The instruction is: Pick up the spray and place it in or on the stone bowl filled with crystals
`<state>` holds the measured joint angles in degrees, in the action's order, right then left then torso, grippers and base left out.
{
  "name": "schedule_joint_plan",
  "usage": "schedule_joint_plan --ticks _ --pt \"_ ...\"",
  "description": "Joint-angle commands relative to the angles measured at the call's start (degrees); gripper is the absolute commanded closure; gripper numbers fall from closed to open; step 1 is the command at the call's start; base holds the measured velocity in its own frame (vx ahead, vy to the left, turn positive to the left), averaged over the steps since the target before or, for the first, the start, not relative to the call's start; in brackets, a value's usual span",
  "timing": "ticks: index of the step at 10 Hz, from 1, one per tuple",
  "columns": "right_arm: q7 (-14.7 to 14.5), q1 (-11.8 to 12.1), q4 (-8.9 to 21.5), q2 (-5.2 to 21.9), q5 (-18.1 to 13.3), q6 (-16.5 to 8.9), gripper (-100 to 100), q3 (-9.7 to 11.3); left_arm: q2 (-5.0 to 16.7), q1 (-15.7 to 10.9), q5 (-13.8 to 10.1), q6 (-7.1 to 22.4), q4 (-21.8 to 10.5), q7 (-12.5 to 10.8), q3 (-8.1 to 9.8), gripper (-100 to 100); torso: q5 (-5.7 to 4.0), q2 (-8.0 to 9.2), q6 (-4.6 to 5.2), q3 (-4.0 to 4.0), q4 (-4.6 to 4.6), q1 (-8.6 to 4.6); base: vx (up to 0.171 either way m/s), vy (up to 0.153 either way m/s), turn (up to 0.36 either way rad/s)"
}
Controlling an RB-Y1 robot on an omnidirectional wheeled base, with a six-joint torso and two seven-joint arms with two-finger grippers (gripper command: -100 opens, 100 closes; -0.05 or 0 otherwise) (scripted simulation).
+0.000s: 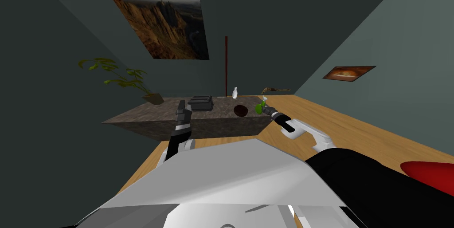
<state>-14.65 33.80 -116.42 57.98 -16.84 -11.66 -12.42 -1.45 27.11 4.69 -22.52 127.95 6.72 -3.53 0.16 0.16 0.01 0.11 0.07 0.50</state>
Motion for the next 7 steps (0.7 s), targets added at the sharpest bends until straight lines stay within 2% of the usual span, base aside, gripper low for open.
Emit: schedule_joint_plan --ticks 1,4,7 --pt "0.9 0.8 -1.9 1.7 1.1 -0.8 100 -0.8 0.0 0.0 0.0 0.0 0.0 0.0 0.00 0 0.00 0.00 0.00 0.00 0.00 0.00 0.019 0.088 -0.077" --pt "1.7 1.4 -4.1 3.7 2.2 -2.4 100 -1.2 0.0 0.0 0.0 0.0 0.0 0.0 0.00 0 -0.01 -0.21 -0.07 -0.12 -0.04 -0.08 0.032 0.059 -0.028" --pt "3.0 2.2 -7.3 7.3 4.1 -5.5 100 -1.4 0.0 0.0 0.0 0.0 0.0 0.0 0.00 0 0.00 -0.30 -0.09 -0.18 -0.07 0.02 0.054 0.090 -0.037"
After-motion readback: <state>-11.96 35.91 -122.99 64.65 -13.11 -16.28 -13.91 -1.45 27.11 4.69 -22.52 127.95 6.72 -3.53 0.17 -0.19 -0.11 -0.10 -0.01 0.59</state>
